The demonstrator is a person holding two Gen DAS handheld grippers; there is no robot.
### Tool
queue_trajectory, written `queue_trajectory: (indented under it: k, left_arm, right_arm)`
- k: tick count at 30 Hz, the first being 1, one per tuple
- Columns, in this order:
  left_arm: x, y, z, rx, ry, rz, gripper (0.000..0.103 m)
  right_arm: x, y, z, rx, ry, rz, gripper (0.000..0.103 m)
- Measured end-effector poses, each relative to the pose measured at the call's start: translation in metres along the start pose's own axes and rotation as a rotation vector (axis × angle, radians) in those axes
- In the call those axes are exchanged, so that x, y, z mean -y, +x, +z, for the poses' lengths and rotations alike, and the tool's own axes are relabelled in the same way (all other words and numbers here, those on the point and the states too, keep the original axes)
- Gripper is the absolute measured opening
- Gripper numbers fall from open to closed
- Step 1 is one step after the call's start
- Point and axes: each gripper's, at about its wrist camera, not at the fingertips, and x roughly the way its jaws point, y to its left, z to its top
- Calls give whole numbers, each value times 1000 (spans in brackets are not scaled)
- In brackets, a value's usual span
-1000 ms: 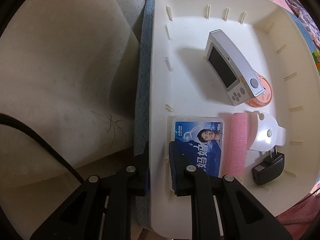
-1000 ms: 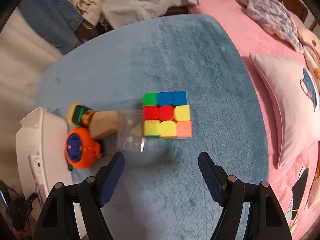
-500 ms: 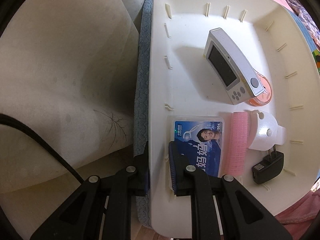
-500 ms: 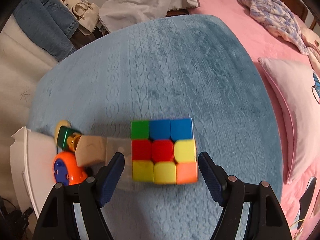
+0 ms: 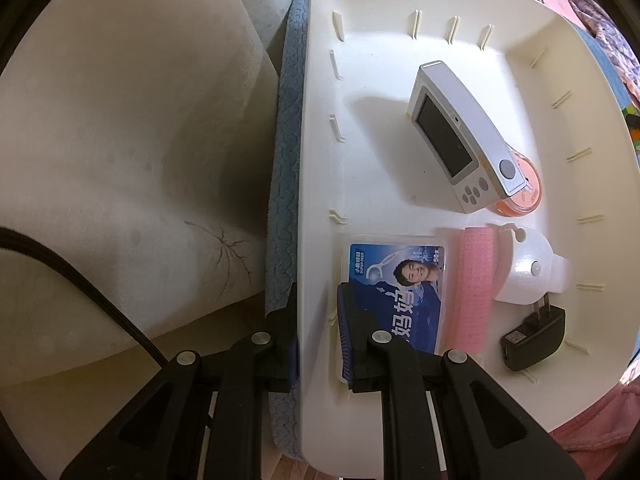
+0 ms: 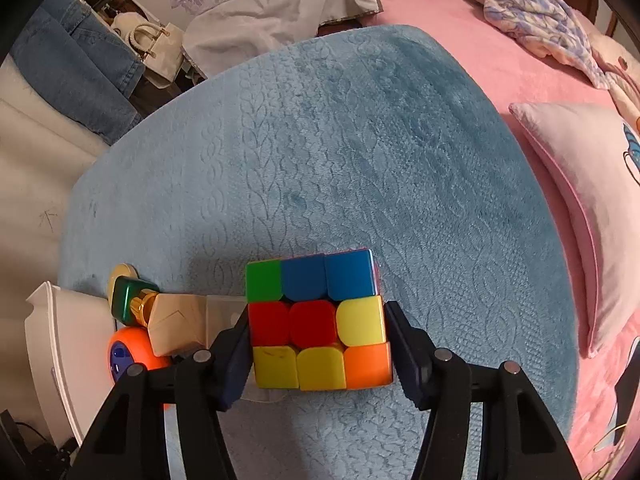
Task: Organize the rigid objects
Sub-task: 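Carry the Rubik's cube into the tray corner and open the right tool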
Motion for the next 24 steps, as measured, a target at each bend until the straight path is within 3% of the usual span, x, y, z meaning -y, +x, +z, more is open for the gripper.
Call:
queue_trajectory:
  k: [10,24]
  left_arm:
    - [2,1,3,-17,12,6,16]
    - [5,-1,6,-1,51,4,15]
  right_arm:
    - [-6,-12,-12,-50,-20,-29,60]
    - [-42,-75,-42,-36,-56,1,60]
